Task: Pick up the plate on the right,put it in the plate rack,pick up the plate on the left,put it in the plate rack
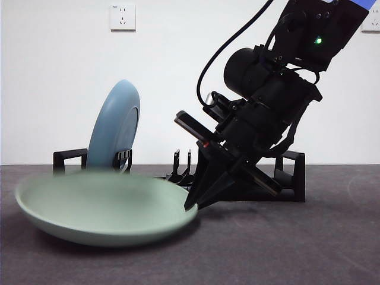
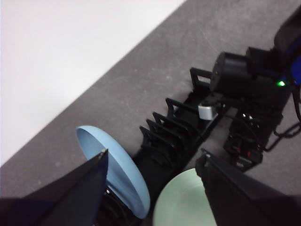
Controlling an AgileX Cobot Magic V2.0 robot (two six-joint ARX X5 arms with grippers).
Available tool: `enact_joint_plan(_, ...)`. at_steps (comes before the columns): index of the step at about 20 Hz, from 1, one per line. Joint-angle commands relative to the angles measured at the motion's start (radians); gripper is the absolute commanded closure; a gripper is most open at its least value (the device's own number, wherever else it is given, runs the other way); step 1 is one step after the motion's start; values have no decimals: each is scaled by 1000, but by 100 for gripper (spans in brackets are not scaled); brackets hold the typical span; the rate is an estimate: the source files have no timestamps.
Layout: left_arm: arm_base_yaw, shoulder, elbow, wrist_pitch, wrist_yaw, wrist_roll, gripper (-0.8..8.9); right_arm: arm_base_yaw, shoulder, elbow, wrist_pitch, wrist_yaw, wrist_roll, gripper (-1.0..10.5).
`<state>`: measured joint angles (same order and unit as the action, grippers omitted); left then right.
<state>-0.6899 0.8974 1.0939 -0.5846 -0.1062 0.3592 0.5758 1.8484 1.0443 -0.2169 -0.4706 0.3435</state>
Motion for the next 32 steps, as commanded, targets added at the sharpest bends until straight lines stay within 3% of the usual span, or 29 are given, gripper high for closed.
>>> enact_joint_plan(1, -24, 20, -6, -17, 2, 9, 489, 1, 1, -1, -45, 5, 7, 959)
enact_joint_plan(8, -215, 55, -6, -83, 6, 9, 490, 0, -157, -1, -208, 10, -13, 959)
enact_joint_plan(13, -417, 108, -6, -84, -3, 8, 499, -7, -335, -1, -284, 140, -28, 959)
enact_joint_plan(18, -578, 257, -6, -104, -99, 8, 499, -62, -442, -1, -378, 141, -28, 959)
enact_joint_plan(21, -609, 345, -6, -105, -106, 8, 499, -88, -485, -1, -426, 135, -33, 959)
enact_joint_plan(26, -610, 445, -6, -95, -214, 4, 500, -107, -546, -1, -461, 131, -44, 959)
enact_joint_plan(32, -610, 501, -6, -64, -229, 4, 505, -118, -601, -1, -496, 129, -49, 959)
